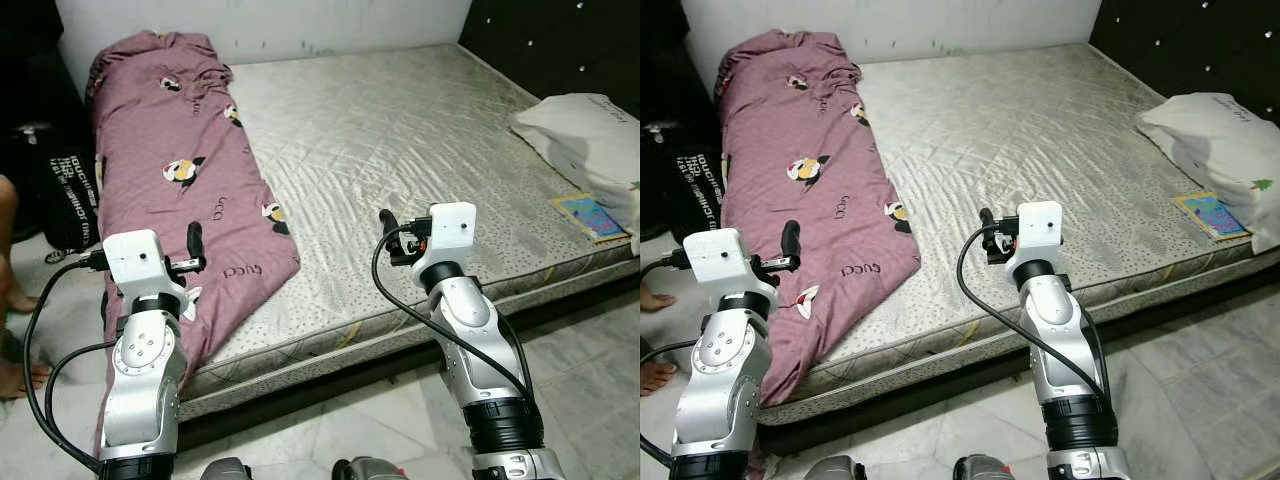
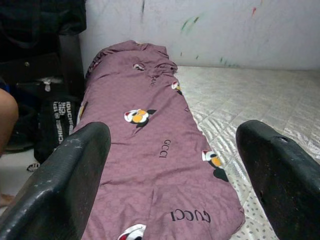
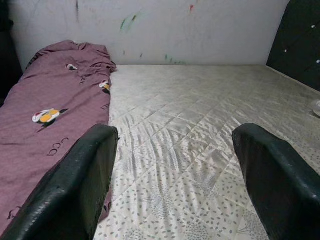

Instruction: Clean up the room

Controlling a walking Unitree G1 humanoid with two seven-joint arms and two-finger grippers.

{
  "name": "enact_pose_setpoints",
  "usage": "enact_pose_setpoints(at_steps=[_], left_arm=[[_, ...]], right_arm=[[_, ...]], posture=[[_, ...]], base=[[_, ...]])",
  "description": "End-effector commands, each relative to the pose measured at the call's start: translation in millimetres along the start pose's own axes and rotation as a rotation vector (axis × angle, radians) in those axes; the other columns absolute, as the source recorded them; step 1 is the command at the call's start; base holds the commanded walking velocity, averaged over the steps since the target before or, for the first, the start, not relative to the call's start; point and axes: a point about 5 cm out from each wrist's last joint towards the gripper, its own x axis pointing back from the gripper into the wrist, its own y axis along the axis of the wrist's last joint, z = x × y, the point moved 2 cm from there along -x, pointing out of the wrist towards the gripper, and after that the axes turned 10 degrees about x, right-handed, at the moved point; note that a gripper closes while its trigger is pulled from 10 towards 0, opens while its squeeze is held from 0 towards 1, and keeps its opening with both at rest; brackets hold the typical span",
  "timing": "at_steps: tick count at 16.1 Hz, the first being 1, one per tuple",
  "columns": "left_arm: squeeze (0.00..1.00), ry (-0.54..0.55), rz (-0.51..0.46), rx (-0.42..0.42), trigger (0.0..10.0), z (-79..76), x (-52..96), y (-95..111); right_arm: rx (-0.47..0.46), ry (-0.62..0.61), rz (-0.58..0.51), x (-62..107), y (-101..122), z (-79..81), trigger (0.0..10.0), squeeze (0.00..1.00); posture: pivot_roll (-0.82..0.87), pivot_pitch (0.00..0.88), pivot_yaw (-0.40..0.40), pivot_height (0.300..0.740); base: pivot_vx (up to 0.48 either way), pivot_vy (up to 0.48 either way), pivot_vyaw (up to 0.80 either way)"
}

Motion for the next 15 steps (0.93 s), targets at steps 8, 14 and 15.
enact_pose_setpoints(at_steps=[8, 14, 15], left_arm=[[0.0, -0.032, -0.003, 0.006, 10.0, -4.8, 2.8, 1.8], [0.0, -0.048, -0.009, 0.008, 10.0, -6.2, 2.8, 3.6], [0.0, -0.062, -0.013, 0.009, 10.0, -7.5, 3.3, 4.3]], right_arm=[[0.006, 0.002, 0.01, 1.8, -3.0, -0.9, 10.0, 0.0], [0.01, 0.01, 0.003, 0.9, -1.7, 0.5, 10.0, 0.0], [0.01, 0.011, 0.004, 0.8, -1.8, 0.6, 10.0, 0.0]], posture=[[0.05, 0.018, -0.037, 0.74], [0.05, 0.026, -0.035, 0.74], [0.05, 0.026, -0.035, 0.74]], base=[[0.0, 0.0, 0.0], [0.0, 0.0, 0.0], [0.0, 0.0, 0.0]])
